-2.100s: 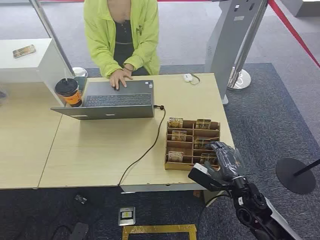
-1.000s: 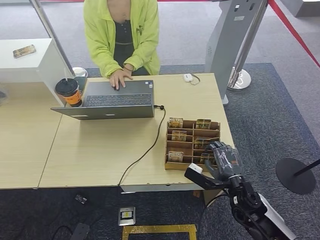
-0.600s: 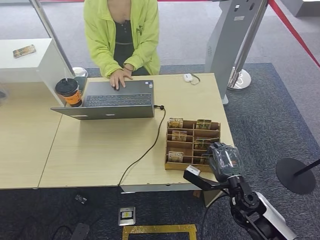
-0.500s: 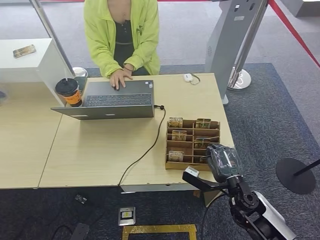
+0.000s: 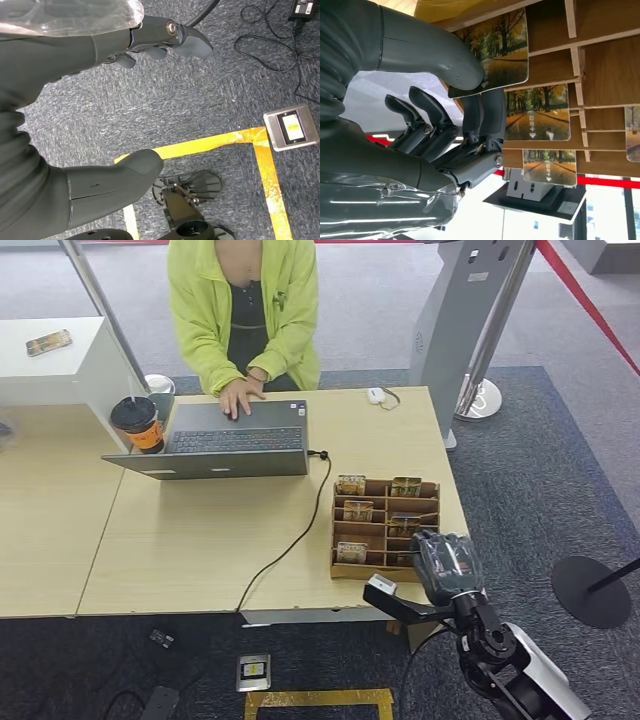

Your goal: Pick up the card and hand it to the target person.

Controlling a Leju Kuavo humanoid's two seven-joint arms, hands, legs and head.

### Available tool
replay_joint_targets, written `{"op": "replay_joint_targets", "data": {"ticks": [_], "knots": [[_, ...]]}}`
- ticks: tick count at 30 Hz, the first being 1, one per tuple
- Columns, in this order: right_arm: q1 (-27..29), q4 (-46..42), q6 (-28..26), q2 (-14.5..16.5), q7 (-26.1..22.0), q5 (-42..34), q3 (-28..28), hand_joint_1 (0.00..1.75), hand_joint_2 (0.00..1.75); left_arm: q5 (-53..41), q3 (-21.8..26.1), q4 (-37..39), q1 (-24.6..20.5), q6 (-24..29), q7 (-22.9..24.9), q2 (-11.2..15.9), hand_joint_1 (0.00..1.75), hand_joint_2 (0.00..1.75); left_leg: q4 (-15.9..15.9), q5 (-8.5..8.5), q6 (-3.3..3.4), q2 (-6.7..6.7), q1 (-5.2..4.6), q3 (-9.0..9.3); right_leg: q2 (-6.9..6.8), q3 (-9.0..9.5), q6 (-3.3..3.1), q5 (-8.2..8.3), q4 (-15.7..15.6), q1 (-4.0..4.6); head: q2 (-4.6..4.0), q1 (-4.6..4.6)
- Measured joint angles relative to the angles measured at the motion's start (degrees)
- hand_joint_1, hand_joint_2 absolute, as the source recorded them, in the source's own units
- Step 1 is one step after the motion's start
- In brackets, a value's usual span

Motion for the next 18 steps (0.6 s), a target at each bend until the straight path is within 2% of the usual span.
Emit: {"op": "replay_joint_targets", "data": {"ticks": [5, 11, 18], "knots": [[0.06, -1.78, 1.35, -0.05, -1.11, -0.51, 0.07, 1.75, 1.75, 0.13, -0.01, 0.00, 0.00, -0.04, 0.00, 0.02, 0.00, 1.75, 0.00, 0.00, 0.00, 0.01, 0.00, 0.02, 0.02, -0.01, 0.00, 0.00, 0.00, 0.00, 0.00, -0.01], [0.18, -8.62, 10.25, -2.14, -4.33, -3.30, -0.27, 1.75, 1.75, 0.27, -0.24, 0.00, -0.02, -0.53, 0.00, 0.09, 0.00, 1.75, 0.01, 0.00, 0.00, 0.02, 0.00, 0.01, 0.02, -0.01, 0.00, 0.00, 0.00, -0.01, 0.00, -0.02], [-3.01, -20.00, 19.96, -6.37, -4.43, -5.42, -0.97, 1.75, 1.75, 0.36, -0.61, 0.02, -0.23, -0.73, -0.09, 0.15, 0.00, 1.75, 0.03, 0.00, 0.00, 0.06, -0.01, 0.03, 0.08, -0.01, 0.00, 0.01, 0.00, -0.01, 0.00, 0.00]]}}
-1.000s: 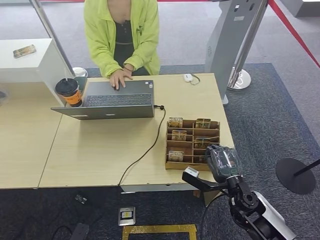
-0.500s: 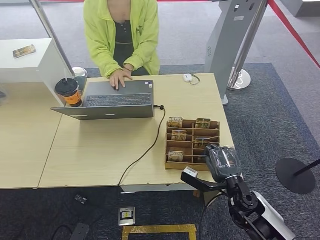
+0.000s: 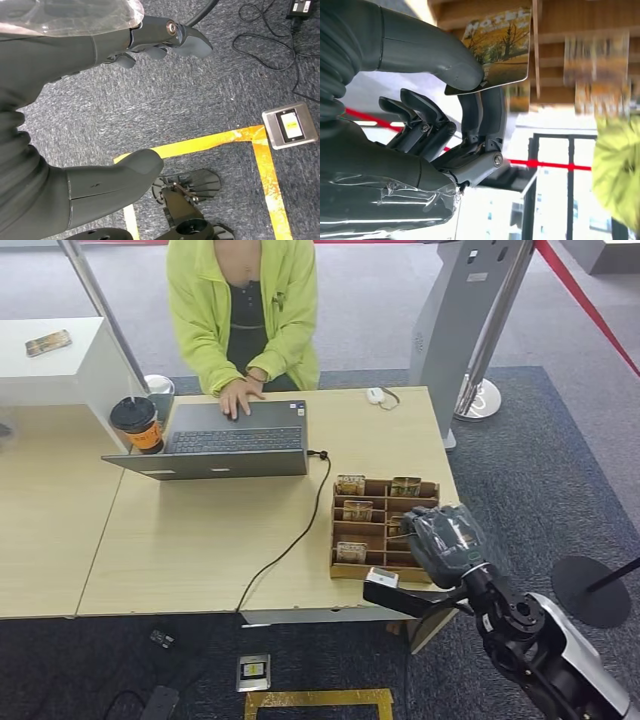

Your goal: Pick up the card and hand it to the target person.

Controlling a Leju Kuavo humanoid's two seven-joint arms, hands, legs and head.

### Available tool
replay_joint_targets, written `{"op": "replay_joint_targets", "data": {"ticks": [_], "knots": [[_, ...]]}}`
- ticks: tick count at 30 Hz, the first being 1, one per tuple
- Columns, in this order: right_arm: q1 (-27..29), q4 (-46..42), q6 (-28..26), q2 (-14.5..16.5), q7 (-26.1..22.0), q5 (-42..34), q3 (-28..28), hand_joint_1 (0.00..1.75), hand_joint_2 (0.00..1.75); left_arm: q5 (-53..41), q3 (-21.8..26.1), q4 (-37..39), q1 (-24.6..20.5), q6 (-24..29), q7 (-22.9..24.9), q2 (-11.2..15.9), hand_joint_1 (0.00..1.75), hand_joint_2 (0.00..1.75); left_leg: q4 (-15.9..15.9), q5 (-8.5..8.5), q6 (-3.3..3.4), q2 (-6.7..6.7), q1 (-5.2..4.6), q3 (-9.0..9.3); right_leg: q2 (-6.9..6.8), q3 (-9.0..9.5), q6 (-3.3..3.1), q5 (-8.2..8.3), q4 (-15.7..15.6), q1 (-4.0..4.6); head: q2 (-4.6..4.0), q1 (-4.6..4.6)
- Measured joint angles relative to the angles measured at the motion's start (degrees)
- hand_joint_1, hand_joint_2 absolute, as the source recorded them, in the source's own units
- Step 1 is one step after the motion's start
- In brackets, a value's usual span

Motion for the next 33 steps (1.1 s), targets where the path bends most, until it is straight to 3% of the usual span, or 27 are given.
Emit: {"op": "replay_joint_targets", "data": {"ticks": [5, 12, 22, 26, 33], "knots": [[-1.99, -6.13, 1.17, -2.15, 0.20, -0.41, -0.27, 1.75, 1.75, -0.07, -0.28, 0.00, -0.16, -0.04, 0.00, 0.00, 0.00, 1.75, 0.00, 0.00, 0.00, 0.02, 0.00, 0.00, 0.03, 0.00, 0.00, 0.01, 0.01, 0.00, 0.00, 0.01], [-10.48, -13.99, 4.12, -5.15, 1.56, -5.67, -0.24, 1.75, 1.75, -0.23, -0.56, 0.02, -0.84, 0.08, -0.02, 0.03, 0.00, 1.75, -0.01, 0.00, 0.00, 0.04, 0.01, 0.01, 0.04, 0.01, -0.01, 0.01, 0.02, 0.01, 0.00, 0.01], [-22.30, -10.05, -3.35, -5.38, 0.66, -4.74, 2.18, 1.75, 1.75, -1.24, -1.61, 0.04, -3.44, 0.02, 0.81, -0.04, 0.00, 1.75, -0.03, 0.02, 0.00, 0.03, 0.01, -0.05, 0.02, 0.04, -0.03, 0.03, 0.06, 0.01, 0.00, 0.02], [-29.58, -0.55, -7.45, -2.58, -0.74, -2.18, 5.52, 1.75, 1.75, -1.99, -2.23, 0.04, -5.03, -0.49, 1.49, -0.22, 0.00, 1.75, -0.05, 0.05, -0.02, 0.01, 0.01, -0.14, 0.01, 0.04, -0.03, 0.04, 0.14, 0.02, 0.00, 0.06], [-42.44, 26.63, -14.11, 8.06, -2.29, -0.17, 12.32, 1.75, 1.75, -3.57, -3.88, 0.04, -7.22, -1.04, 2.75, -0.81, 0.00, 1.75, -0.03, 0.14, -0.09, -0.16, 0.01, -0.16, -0.17, 0.00, -0.04, 0.04, 0.22, 0.09, 0.00, -0.03]]}}
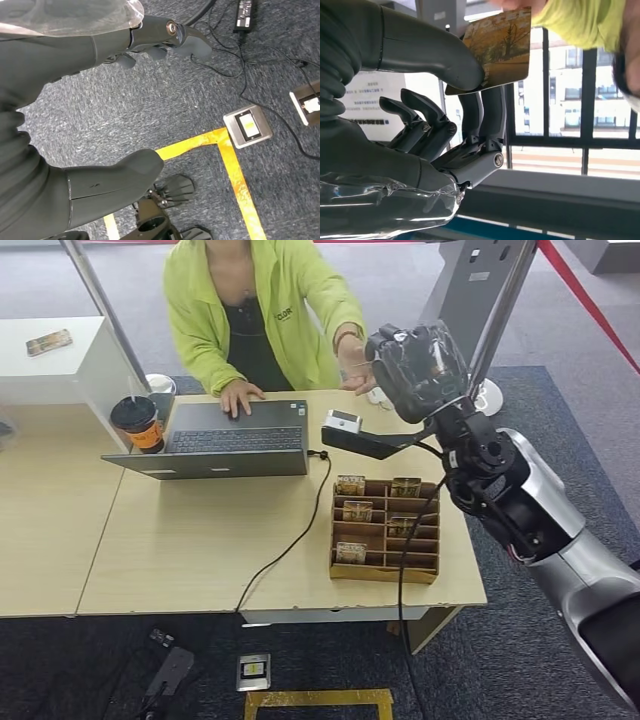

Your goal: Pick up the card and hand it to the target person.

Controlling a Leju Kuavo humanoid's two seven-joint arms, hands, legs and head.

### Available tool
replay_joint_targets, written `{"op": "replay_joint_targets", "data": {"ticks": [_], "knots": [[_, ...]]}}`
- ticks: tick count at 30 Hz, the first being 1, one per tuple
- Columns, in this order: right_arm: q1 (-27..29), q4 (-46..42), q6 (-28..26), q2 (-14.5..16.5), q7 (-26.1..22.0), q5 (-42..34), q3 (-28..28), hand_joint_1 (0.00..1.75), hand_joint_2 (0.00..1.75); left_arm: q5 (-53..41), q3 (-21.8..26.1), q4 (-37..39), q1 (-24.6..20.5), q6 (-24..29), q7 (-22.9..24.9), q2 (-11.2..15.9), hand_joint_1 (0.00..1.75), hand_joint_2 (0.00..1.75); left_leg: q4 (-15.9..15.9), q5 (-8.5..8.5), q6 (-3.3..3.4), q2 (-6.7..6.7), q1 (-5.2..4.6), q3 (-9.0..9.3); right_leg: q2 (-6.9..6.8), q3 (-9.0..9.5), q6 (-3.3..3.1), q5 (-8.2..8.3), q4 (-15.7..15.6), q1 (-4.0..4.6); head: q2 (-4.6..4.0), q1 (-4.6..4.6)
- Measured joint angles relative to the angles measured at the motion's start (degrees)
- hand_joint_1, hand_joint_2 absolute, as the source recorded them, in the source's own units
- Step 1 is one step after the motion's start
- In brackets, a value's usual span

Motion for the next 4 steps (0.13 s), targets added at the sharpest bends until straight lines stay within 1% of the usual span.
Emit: {"op": "replay_joint_targets", "data": {"ticks": [3, 4], "knots": [[-3.28, 9.75, -0.17, 4.01, 1.03, 0.30, 1.99, 1.75, 1.75, -0.26, -0.74, 0.00, -0.17, 0.06, 0.26, -0.14, 0.00, 1.75, 0.00, 0.00, -0.01, -0.01, 0.00, -0.02, -0.01, -0.05, -0.01, -0.01, 0.00, 0.02, 0.00, -0.01], [-3.75, 11.17, -0.17, 4.59, 1.24, 0.36, 2.28, 1.75, 1.75, -0.26, -0.83, 0.00, -0.18, 0.08, 0.30, -0.15, 0.00, 1.75, 0.00, 0.00, -0.01, -0.01, 0.00, -0.03, -0.01, -0.06, -0.01, -0.01, 0.00, 0.02, 0.00, 0.01]]}}
